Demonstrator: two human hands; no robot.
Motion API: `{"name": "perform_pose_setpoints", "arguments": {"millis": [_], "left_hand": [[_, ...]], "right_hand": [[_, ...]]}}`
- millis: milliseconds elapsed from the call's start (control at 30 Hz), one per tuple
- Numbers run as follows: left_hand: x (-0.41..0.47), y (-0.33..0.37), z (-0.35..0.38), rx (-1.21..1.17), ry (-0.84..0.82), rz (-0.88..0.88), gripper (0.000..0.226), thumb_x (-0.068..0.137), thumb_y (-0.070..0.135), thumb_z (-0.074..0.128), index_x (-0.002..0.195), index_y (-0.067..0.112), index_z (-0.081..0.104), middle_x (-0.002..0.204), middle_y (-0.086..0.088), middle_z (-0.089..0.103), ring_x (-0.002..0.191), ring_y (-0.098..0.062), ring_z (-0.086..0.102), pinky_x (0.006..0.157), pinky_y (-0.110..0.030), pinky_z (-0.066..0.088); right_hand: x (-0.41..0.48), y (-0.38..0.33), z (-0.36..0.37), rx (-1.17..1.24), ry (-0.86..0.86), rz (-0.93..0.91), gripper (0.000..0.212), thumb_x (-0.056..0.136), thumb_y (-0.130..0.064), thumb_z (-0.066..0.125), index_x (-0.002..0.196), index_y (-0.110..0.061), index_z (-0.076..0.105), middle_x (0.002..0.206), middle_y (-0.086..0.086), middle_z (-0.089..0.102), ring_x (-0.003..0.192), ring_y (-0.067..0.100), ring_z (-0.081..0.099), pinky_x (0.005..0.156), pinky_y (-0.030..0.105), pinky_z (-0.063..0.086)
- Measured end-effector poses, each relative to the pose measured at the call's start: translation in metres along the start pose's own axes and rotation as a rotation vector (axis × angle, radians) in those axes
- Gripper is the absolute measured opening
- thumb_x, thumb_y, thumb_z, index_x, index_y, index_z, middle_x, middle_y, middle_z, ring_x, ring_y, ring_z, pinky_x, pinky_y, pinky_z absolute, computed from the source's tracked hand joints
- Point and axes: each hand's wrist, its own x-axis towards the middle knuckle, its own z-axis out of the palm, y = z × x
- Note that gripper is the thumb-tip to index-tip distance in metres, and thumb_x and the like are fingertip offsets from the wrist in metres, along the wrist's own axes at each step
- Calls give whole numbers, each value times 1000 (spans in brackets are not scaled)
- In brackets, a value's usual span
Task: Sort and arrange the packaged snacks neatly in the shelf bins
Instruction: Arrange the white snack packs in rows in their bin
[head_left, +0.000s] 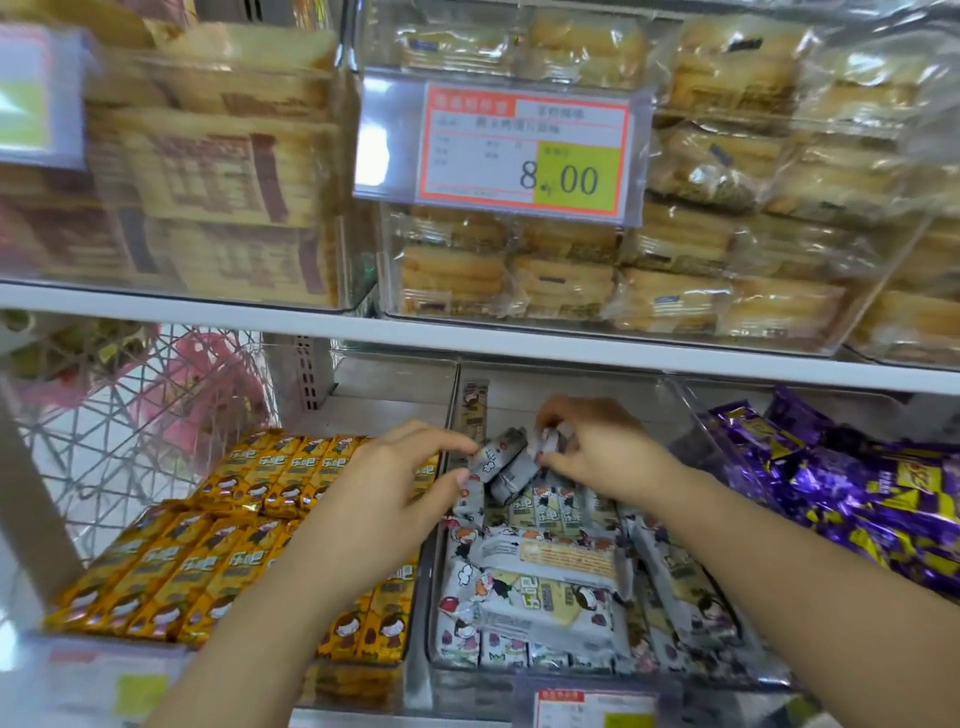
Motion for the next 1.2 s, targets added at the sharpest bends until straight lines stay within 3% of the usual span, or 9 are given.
{"name": "perform_pose_setpoints", "arguments": {"millis": [133, 333, 433, 533, 667, 833, 933, 1000, 1200], "left_hand": [[-1, 3, 1, -10, 18, 24, 23, 92, 29, 55, 115, 33, 62, 106, 28, 53, 93, 14, 50, 79, 5, 29], [-1, 22, 10, -47, 15, 89, 28, 91, 27, 60, 117, 38, 58, 102, 33, 49, 96, 13, 47, 81, 2, 31], [4, 43, 18, -77, -32, 146, 39, 85, 36, 66, 123, 35, 56, 108, 25, 53, 100, 9, 49, 85, -5, 36], [14, 62, 32, -35, -80, 161, 45, 82, 39, 69, 125, 32, 56, 112, 18, 59, 98, 3, 52, 86, -13, 41], [27, 67, 44, -100, -96, 51, 39, 86, 32, 67, 123, 31, 56, 112, 15, 65, 101, -1, 60, 89, -26, 49], [55, 59, 51, -4, -197, -135, 31, 89, 35, 63, 116, 27, 49, 100, -3, 67, 91, -20, 62, 77, -33, 51], [71, 57, 63, 77, -273, -183, 64, 92, 30, 60, 143, 28, 21, 89, -1, 59, 83, -17, 56, 62, -26, 40], [81, 53, 71, 115, -314, -210, 73, 92, 27, 60, 147, 28, 12, 97, -4, 60, 86, -17, 55, 65, -22, 38], [109, 42, 100, 196, -473, -301, 52, 90, 21, 61, 134, 15, 33, 116, -11, 58, 85, -25, 63, 68, -30, 53]], "right_hand": [[-39, -14, -22, 226, 127, -32, 37, 88, -20, 62, 113, -40, 46, 80, -8, 62, 66, 3, 58, 56, 12, 47], [-87, -19, -38, 604, 217, -13, 18, 87, -20, 65, 102, -29, 60, 46, -21, 53, 44, -2, 47, 52, 9, 37], [-97, -20, -42, 626, 274, 0, 14, 84, -24, 68, 95, -30, 62, 54, -27, 56, 52, 4, 55, 55, 12, 45], [-99, -16, -40, 679, 311, 23, 14, 81, -27, 71, 92, -30, 63, 78, -8, 68, 72, 20, 66, 69, 33, 55], [-99, 8, -41, 585, 281, 38, 27, 81, -30, 70, 103, -40, 59, 89, -13, 67, 73, 0, 63, 78, 25, 53], [-101, 49, -44, 254, 313, 73, 27, 85, -25, 67, 112, -27, 65, 95, -16, 65, 86, 3, 60, 87, 31, 50], [-95, 60, -46, 147, 249, 52, 25, 87, -27, 63, 112, -24, 67, 102, -9, 68, 88, 2, 58, 86, 23, 47], [-92, 65, -46, 156, 228, 54, 26, 89, -28, 61, 114, -23, 66, 104, -10, 68, 92, 3, 58, 88, 24, 48], [-92, 75, -42, 166, 176, 54, 21, 89, -27, 60, 109, -25, 67, 90, -19, 61, 86, -4, 54, 89, 21, 45]]}}
